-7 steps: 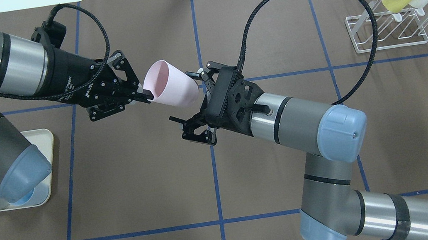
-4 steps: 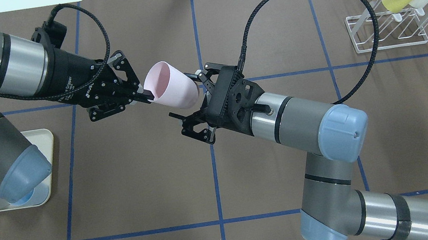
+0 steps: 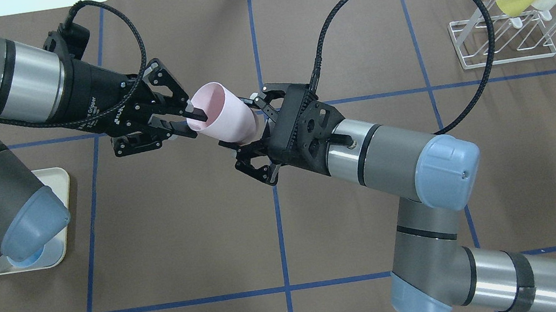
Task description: Transfer IKEA cup to right arm and place on rack
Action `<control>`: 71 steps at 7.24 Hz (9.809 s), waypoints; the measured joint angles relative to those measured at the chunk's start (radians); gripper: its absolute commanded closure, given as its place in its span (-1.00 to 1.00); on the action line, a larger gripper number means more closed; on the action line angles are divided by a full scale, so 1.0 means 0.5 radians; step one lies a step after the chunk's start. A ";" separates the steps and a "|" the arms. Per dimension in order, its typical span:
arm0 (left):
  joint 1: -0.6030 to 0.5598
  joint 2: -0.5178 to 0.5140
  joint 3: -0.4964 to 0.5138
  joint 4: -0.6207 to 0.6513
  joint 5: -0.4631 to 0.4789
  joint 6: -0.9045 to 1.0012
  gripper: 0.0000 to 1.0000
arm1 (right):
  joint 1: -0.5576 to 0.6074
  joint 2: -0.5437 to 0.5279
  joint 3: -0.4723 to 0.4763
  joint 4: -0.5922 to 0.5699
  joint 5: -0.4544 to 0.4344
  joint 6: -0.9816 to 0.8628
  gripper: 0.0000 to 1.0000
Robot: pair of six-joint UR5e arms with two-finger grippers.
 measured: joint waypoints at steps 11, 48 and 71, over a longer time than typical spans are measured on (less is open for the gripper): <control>-0.337 0.522 0.006 0.643 0.001 1.822 -1.00 | 0.723 -0.006 0.385 -2.051 0.026 -0.569 1.00; -0.592 0.990 -0.044 0.636 0.055 2.543 -1.00 | 1.127 -0.261 0.042 -1.761 0.332 -0.806 -1.00; -0.628 1.733 0.614 -0.529 0.114 2.980 0.80 | 0.598 -0.061 0.233 -1.813 0.485 0.740 -0.99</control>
